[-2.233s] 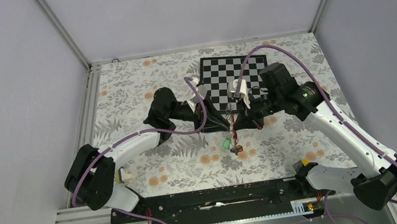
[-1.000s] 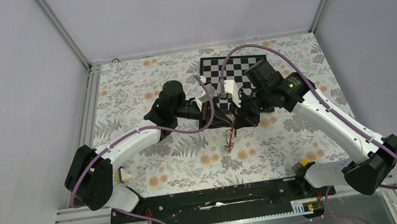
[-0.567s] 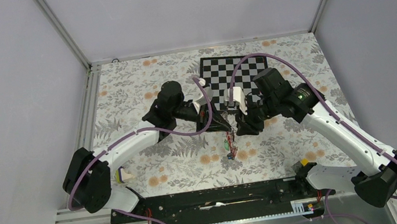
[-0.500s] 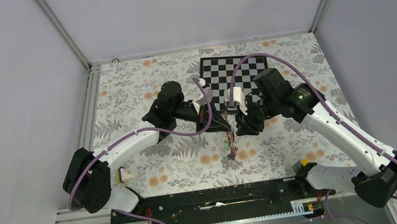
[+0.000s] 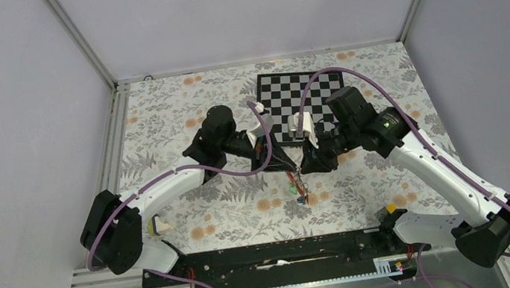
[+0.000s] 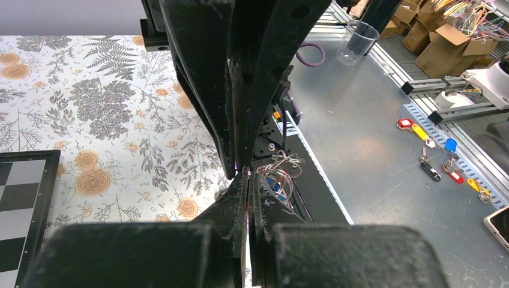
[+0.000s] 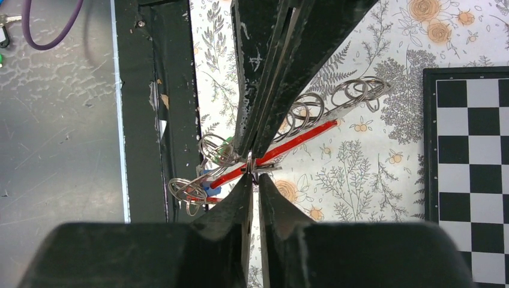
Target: Put the keys on the keyring
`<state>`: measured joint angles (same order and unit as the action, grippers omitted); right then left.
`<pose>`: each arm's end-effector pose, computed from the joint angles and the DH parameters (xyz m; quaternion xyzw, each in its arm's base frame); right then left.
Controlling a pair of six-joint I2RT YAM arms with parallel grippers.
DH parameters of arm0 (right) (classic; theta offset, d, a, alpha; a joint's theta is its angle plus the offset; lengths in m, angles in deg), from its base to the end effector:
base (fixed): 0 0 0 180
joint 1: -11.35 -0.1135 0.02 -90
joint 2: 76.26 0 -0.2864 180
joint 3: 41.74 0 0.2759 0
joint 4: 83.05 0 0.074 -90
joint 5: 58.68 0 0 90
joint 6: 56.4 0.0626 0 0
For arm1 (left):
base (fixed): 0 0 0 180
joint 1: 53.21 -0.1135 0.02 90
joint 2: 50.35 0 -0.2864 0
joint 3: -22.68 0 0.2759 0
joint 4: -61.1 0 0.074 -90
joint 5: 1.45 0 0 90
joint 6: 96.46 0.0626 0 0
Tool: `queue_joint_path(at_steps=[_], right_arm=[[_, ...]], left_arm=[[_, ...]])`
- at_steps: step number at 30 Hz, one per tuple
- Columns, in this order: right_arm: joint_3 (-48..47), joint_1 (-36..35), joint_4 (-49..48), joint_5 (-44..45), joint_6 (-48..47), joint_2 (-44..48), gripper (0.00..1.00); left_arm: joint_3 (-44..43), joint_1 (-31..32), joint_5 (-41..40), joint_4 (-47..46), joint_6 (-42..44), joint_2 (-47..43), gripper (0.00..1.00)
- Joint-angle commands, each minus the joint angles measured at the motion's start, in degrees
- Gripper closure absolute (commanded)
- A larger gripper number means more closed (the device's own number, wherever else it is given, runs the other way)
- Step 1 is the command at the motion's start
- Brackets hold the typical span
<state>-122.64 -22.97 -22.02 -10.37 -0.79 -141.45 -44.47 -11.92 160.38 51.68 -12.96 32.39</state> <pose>0.1833 0.1755 0.3623 -0.5995 0.6373 0.3289 0.3554 0.2181 -0.2707 0.3134 0.5541 0.4580 -0.6182 0.3178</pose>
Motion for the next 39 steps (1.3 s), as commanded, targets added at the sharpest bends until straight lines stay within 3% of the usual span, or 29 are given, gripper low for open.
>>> queue_joint_path(at_steps=[1, 6, 14, 22, 27, 34, 39], right_arm=[[0.86, 0.38, -1.34, -2.07, -0.85, 0.96, 0.9], [1.21, 0.41, -1.59, -3.08, -0.82, 0.78, 1.0], [1.39, 0.41, -2.53, -6.09, 0.18, -0.36, 1.0], [2.13, 0.41, -4.43, -7.61, 1.5, -1.34, 0.99], [2.71, 0.44, -5.45, -6.04, 1.67, -0.36, 0.91], [2.32, 2.31, -5.1, -6.48, 1.63, 3.49, 0.68], [1.68, 3.54, -4.41, -8.83, 1.57, 4.74, 0.65]], left_arm=[[0.01, 0.1, 2.39, -5.12, -0.69, -1.96, 1.0], [0.24, 0.03, 2.87, -6.1, -1.37, -2.0, 1.0], [1.92, 0.1, 4.32, -13.44, -5.82, -1.67, 1.0], [4.53, 0.35, 5.57, -26.66, -14.71, -0.61, 1.0], [5.46, 0.45, 5.57, -29.23, -16.14, -0.73, 1.0], [5.84, 0.12, 3.58, -28.07, -15.38, -1.27, 1.0], [5.35, 0.1, 3.01, -27.63, -15.47, -0.85, 1.0]])
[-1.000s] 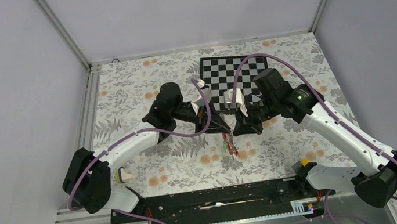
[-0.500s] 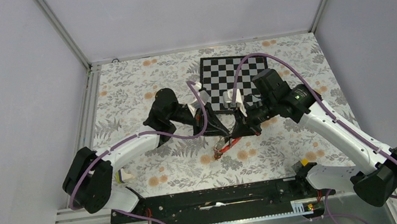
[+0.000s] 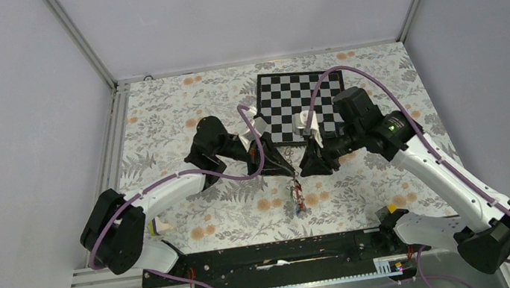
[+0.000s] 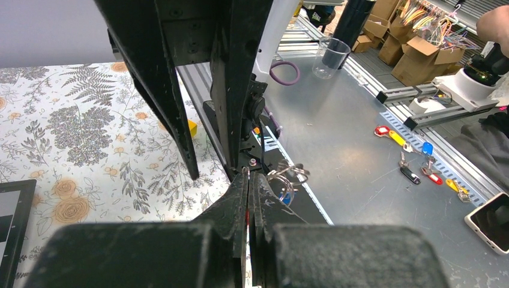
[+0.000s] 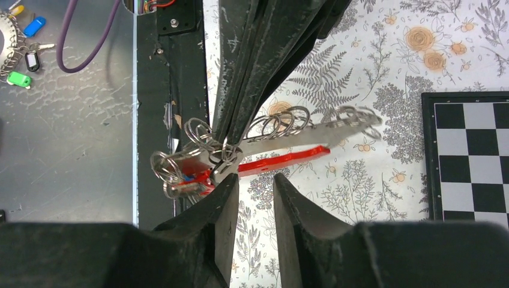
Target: Put the keys on the keyring
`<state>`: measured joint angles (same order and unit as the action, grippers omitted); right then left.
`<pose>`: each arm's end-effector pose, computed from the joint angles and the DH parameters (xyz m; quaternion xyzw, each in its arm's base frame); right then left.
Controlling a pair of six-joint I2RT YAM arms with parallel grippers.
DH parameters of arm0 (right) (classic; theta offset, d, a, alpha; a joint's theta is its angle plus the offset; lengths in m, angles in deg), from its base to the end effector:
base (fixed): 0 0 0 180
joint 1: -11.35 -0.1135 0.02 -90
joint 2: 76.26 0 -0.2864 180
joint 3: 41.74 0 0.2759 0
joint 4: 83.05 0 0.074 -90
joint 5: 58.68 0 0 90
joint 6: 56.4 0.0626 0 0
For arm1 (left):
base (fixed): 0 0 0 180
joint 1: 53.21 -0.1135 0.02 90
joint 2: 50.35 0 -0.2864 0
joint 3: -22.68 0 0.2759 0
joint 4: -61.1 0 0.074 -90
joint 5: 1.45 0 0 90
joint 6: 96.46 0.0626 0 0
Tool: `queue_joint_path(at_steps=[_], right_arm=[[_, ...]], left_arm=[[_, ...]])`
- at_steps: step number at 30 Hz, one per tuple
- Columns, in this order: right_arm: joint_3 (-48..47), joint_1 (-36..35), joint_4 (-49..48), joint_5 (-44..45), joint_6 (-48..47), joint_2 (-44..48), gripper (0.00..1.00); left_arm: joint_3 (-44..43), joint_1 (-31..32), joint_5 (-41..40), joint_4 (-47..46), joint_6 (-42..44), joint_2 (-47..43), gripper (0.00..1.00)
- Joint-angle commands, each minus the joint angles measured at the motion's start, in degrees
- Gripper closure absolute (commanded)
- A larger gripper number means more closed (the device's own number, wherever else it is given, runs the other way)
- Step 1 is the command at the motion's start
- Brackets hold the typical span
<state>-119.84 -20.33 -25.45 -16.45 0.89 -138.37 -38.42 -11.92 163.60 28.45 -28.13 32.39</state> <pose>0.1782 0.1645 0.3656 -0.5848 0.6174 0.3660 0.3780 0.2071 -0.2624 0.3131 0.5491 0.4170 -0.6500 0.3196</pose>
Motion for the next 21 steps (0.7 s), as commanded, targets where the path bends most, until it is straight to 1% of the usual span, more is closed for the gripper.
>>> queue_joint_path(at_steps=[1, 10, 21], right_arm=[[-1.1, 0.99, -0.92, -3.23, -0.08, 1.8, 0.65], [0.05, 1.19, -1.87, -6.54, 0.63, 1.4, 0.61], [1.75, 1.18, -4.71, -6.43, 2.42, 0.89, 0.62]], left_arm=[[-0.76, 0.03, -0.37, -4.31, -0.22, -0.78, 1.0], [-1.36, 0.1, -1.3, -4.04, -0.43, 0.02, 1.0], [-1.39, 0.1, -1.91, -3.99, -0.65, 0.54, 1.0]])
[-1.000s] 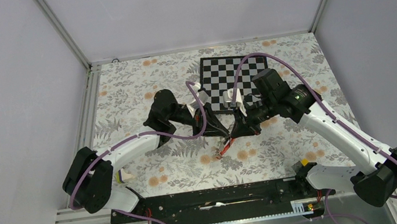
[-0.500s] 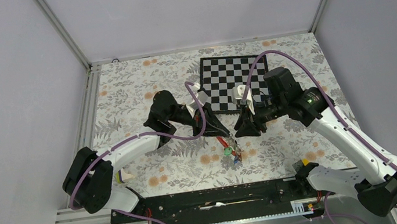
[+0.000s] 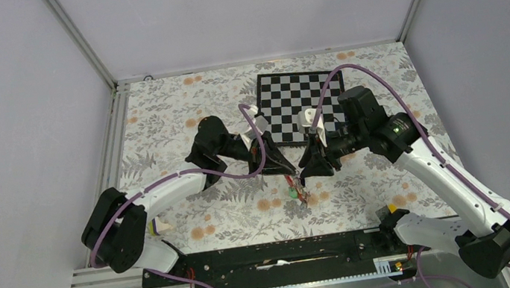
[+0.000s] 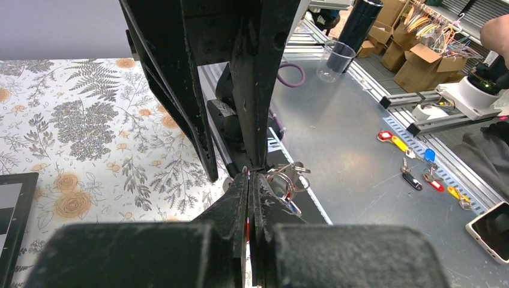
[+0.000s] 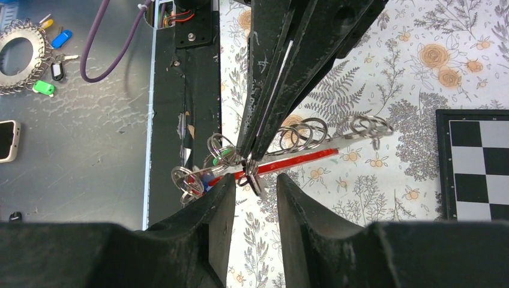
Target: Put the keys on the keyring
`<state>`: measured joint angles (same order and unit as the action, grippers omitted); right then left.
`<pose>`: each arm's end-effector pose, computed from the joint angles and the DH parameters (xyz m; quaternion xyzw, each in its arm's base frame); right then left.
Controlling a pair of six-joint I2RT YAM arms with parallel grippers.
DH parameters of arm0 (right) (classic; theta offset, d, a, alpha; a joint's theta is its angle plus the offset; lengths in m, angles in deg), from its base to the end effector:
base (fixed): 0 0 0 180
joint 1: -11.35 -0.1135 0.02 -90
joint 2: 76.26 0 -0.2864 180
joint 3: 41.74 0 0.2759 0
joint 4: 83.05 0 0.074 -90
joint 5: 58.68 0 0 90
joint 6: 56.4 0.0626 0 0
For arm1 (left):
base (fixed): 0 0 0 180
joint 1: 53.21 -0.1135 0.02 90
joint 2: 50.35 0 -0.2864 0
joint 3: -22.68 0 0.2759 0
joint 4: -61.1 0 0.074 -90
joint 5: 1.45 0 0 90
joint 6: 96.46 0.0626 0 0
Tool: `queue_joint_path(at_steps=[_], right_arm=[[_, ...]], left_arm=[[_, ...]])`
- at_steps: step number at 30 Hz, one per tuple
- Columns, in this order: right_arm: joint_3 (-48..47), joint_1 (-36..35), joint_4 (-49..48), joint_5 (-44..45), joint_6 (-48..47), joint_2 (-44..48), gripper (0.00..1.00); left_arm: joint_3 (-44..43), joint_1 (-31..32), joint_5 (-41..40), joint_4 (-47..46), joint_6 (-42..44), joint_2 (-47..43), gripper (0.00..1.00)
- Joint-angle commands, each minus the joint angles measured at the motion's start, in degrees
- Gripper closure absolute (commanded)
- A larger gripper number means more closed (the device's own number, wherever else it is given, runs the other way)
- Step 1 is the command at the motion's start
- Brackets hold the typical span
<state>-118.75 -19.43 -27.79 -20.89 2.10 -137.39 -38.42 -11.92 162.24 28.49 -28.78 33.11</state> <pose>0.1757 0.1622 0.3685 -0.5808 0.5975 0.3954 0.3864 0.2103 -0.2647 0.3094 0.5385 0.4302 -0.6504 0.3193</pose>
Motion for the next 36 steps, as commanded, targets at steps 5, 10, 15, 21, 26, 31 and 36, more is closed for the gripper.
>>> queue_joint_path(at_steps=[5, 10, 15, 21, 26, 31, 36], right_arm=[[1.59, 0.29, -3.17, -2.11, 1.75, -0.15, 0.62], [1.7, 0.29, -3.74, -1.98, 2.28, -0.29, 0.64], [1.76, 0.29, -4.21, -1.63, 2.8, -0.25, 0.66], [2.76, 0.29, -5.11, -1.5, 3.42, 0.07, 0.67], [3.37, 0.33, -5.37, -0.91, 3.48, 0.41, 0.83], [1.04, 0.3, -3.48, 1.22, 2.87, 0.63, 0.98], [-2.58, 0.21, 0.41, 5.5, 2.42, -0.18, 1.0]], left_arm=[[-1.43, 0.09, -1.24, -4.05, -0.08, -0.05, 1.0], [-1.31, 0.07, -1.62, -4.0, -0.17, 0.16, 1.0], [-1.14, 0.09, -1.85, -3.72, 0.08, 0.22, 1.0], [-1.13, 0.1, -2.86, -3.45, 0.35, 0.46, 1.0], [-1.3, 0.1, -3.27, -3.61, 0.18, 0.74, 1.0], [-1.13, -0.05, -3.27, -2.2, 1.59, 0.68, 1.0], [-2.24, -0.08, -3.95, 4.77, 7.05, 0.15, 0.95]])
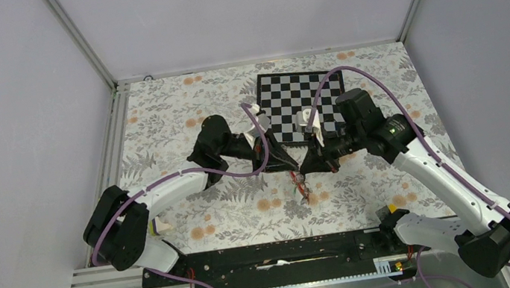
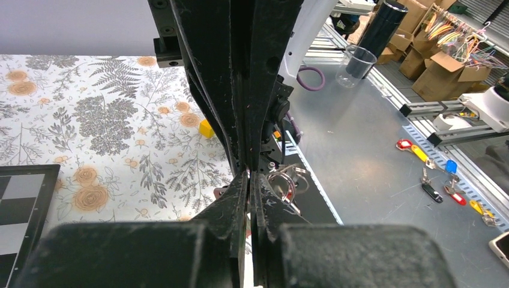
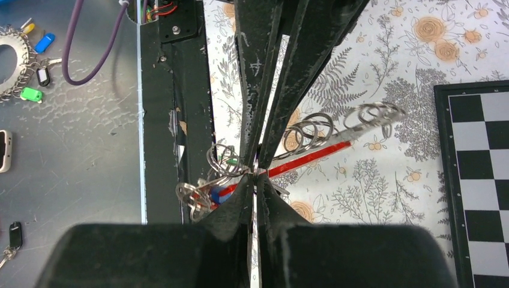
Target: Put the keys on the keyring
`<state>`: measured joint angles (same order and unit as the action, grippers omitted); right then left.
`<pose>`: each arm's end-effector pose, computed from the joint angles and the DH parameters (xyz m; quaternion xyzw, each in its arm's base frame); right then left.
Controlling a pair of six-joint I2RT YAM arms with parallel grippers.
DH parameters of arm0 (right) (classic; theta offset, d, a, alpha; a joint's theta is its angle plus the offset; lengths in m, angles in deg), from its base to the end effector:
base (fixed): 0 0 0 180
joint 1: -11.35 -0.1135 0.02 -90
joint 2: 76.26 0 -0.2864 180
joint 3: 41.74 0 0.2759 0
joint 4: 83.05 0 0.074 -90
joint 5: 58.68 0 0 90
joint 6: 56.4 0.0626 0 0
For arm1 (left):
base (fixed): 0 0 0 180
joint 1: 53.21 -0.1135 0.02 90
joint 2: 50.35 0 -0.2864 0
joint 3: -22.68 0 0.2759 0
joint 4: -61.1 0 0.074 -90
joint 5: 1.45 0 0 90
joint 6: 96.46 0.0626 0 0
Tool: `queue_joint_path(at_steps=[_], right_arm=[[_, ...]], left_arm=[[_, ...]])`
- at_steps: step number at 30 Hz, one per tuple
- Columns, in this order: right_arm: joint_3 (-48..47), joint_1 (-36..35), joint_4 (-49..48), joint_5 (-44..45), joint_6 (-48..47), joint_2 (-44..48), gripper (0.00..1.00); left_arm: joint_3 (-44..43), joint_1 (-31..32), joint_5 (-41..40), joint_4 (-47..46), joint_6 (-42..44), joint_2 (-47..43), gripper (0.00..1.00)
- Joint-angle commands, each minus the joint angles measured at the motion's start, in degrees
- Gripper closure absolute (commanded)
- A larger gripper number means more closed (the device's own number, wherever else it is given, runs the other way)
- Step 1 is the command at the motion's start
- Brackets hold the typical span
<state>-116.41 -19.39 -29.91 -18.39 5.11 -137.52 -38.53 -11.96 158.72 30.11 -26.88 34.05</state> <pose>0.1808 0.1631 0.3554 -0.5611 0.6259 0.3880 0.3779 0.2168 -0.2685 0.3028 0.5233 0.4508 -0.6405 0.3358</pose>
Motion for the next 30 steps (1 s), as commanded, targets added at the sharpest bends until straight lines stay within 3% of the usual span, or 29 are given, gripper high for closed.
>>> queue_joint_path(at_steps=[1, 4, 8, 30], right_arm=[[-5.86, -0.08, 3.69, 4.2, -0.71, -0.41, 1.0], [-9.28, -1.47, 8.49, 8.24, -1.7, -2.6, 1.0], [-13.09, -2.92, 13.46, 12.88, -2.25, -5.78, 1.0], [-16.24, -4.65, 16.57, 15.4, -1.64, -10.07, 1.0]], left_arm=[[-2.61, -0.03, -0.84, 4.98, 6.28, -0.86, 0.91], [-5.03, -0.04, -3.35, 12.37, 10.46, -1.22, 0.8], [-9.13, -0.06, -6.58, 22.27, 16.27, -1.17, 0.73], [-6.3, 1.17, -6.99, 16.83, 13.29, 0.25, 0.7]])
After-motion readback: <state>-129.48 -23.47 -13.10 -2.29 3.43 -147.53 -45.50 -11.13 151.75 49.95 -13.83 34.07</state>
